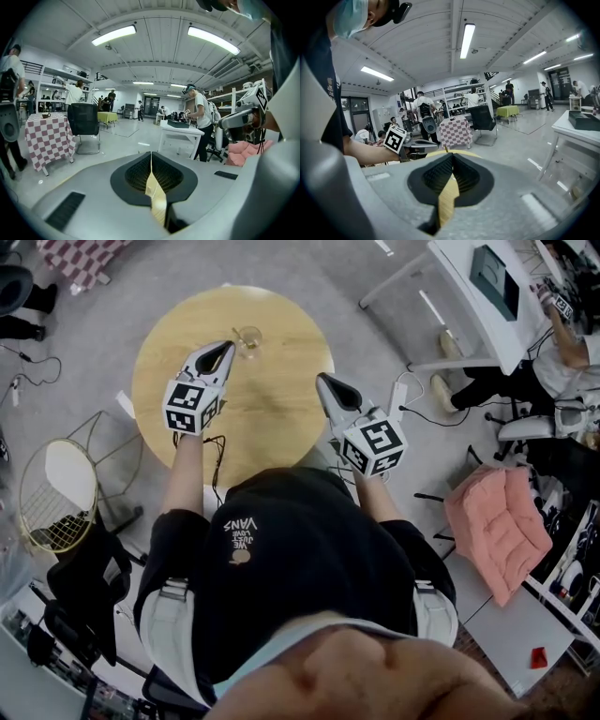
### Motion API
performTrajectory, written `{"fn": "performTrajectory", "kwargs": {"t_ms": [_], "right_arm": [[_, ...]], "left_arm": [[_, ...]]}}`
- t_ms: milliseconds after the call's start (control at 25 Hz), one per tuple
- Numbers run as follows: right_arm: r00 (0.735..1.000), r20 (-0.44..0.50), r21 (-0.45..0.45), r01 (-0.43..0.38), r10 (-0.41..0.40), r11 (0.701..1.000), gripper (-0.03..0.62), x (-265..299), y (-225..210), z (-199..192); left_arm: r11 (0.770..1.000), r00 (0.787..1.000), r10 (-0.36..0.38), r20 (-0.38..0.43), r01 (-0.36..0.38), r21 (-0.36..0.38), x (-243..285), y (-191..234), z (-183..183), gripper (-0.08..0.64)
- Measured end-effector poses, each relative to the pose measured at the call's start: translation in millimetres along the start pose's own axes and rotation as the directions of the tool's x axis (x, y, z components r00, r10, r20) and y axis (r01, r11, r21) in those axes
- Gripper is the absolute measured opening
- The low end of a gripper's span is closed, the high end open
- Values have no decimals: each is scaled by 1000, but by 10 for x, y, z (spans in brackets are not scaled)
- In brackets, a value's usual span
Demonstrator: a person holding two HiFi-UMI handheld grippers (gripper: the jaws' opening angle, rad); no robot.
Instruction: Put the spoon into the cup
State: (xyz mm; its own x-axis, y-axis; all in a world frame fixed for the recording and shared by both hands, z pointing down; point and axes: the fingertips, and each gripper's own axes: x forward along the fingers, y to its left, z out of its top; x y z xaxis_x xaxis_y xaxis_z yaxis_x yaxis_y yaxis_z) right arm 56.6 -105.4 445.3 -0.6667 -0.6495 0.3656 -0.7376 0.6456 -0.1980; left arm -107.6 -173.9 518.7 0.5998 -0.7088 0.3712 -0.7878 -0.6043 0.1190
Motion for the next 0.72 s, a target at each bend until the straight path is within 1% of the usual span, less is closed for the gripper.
{"fn": "performTrajectory", "kwargs": {"t_ms": [480, 720], "right_arm": [[1000, 16, -12, -21, 21, 1000, -2, -47, 143, 23], [999, 22, -16, -34, 34, 999, -2, -28, 270, 14]], "left_arm": [[1000, 999, -4, 45, 2, 31, -286, -211, 187, 12], [999, 997, 10, 71, -12, 35, -495, -245, 232, 11]]}}
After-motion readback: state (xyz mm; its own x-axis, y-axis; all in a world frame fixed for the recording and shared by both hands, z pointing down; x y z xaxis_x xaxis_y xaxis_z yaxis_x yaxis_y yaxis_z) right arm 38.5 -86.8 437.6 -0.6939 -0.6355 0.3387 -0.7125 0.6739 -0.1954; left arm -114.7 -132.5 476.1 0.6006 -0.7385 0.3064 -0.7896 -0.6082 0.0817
